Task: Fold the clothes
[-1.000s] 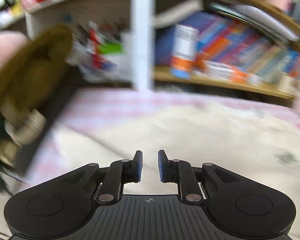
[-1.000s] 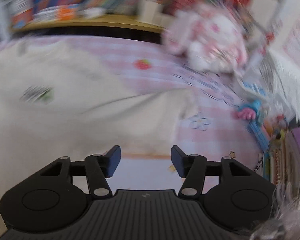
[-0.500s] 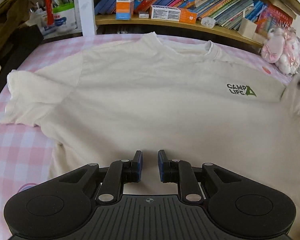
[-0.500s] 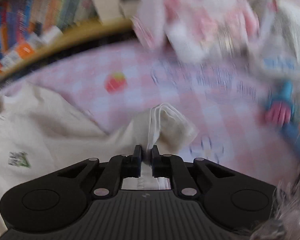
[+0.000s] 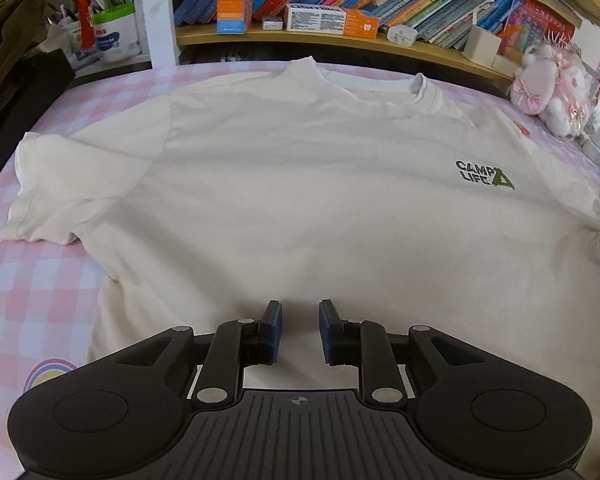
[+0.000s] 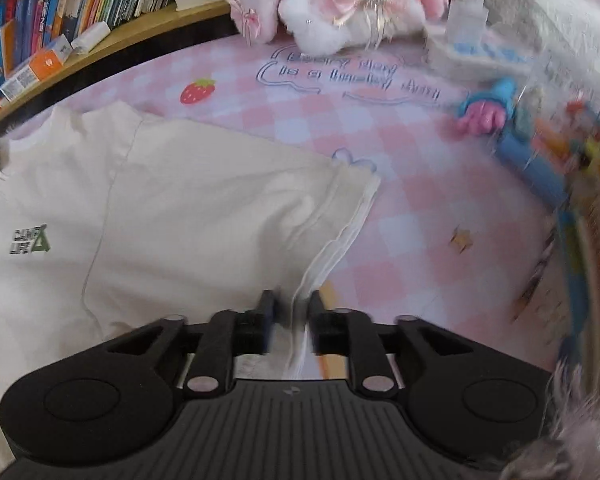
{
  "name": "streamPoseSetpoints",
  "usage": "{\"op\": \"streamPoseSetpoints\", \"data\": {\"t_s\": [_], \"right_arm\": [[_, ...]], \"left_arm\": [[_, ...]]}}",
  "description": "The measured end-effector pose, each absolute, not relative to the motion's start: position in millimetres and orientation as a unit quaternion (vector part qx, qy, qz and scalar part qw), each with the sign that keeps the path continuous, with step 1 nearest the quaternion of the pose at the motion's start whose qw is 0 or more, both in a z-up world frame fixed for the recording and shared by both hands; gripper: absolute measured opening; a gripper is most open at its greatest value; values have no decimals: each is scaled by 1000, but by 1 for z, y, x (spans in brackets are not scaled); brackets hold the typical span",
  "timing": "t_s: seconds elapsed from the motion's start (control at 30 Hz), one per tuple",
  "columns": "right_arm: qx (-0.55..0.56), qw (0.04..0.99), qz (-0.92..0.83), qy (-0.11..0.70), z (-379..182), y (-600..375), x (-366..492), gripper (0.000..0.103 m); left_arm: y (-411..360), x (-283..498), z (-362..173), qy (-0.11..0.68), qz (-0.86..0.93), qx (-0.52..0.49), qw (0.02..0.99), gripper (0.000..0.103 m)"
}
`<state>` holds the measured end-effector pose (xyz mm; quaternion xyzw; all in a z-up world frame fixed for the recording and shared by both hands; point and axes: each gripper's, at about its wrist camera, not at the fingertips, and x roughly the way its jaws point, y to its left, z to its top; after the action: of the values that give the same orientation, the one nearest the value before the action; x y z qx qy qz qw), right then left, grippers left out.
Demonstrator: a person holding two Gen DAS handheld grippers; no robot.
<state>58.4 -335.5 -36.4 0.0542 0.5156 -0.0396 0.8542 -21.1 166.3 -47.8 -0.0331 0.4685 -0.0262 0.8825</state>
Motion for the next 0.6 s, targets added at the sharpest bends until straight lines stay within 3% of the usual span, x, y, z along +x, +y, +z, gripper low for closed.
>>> {"op": "streamPoseSetpoints", "data": {"t_s": [0.3, 0.5, 0.6], "right_arm": [[-89, 872, -14, 481, -24, -299, 108, 40], [-99, 872, 73, 475, -33, -230, 142, 44], [-89, 865, 84, 487, -46, -203, 160, 35]], "left_arm": [[202, 1, -31, 434, 27, -52, 899, 23], [225, 48, -39, 435, 62, -47, 897, 23], [225, 65, -48, 442, 67, -35, 894, 22]]}}
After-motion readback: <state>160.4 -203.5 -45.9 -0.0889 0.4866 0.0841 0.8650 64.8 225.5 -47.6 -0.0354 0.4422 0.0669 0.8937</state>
